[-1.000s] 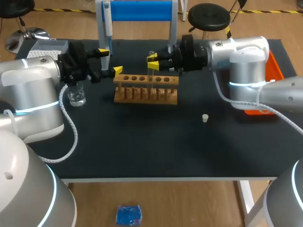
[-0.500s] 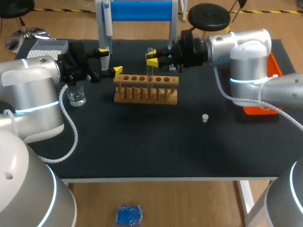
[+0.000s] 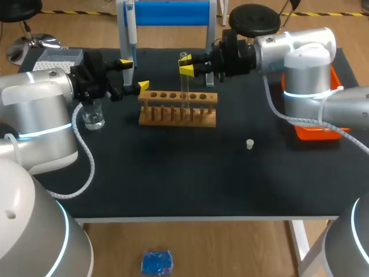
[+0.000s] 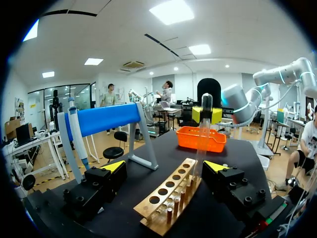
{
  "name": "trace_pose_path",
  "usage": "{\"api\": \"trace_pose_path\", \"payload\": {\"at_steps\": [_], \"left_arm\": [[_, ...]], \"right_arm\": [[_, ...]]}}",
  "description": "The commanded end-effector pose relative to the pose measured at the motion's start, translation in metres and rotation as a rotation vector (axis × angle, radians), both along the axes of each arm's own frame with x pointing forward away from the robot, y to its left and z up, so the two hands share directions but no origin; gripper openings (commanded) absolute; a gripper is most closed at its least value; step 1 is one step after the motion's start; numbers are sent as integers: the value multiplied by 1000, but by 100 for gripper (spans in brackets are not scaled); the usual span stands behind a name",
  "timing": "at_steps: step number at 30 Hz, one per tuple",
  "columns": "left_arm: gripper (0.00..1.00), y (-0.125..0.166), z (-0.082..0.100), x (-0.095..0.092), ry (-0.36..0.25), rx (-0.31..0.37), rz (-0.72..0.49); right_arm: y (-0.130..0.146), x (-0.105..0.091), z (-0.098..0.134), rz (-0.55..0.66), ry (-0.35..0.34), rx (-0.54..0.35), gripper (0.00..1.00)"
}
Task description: Invert the test tube, pick up the pipette, mount the tip to pipette, aspirate from beaker and dispense into the tube, eject the tip, return the pipette, and cap with the stopper.
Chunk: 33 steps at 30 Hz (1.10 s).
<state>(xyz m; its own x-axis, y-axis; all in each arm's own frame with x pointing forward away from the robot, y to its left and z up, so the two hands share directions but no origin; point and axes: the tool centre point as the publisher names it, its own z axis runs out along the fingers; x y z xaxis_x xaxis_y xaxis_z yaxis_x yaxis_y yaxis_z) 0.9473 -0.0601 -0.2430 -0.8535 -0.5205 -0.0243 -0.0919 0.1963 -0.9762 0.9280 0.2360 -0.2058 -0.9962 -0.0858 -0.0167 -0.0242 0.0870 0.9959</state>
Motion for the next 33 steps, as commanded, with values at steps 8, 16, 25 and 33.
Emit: {"api": "trace_pose_path", "payload": {"at_steps": [8,16,25,33], "left_arm": [[100,-1,-1,-1,-3,-1,5],[100,-1,-1,-1,-3,-1,5],[100,-1,-1,-1,-3,-1,5],[100,-1,-1,-1,-3,-1,5]], "right_arm": [[-19,-13,33,-45,60,-32,0],[-34,-31,71,-56,100,-55,0],[-36,-34,76,-65,108,-65,0],[-36,-34,76,-65,108,-65,0]]}}
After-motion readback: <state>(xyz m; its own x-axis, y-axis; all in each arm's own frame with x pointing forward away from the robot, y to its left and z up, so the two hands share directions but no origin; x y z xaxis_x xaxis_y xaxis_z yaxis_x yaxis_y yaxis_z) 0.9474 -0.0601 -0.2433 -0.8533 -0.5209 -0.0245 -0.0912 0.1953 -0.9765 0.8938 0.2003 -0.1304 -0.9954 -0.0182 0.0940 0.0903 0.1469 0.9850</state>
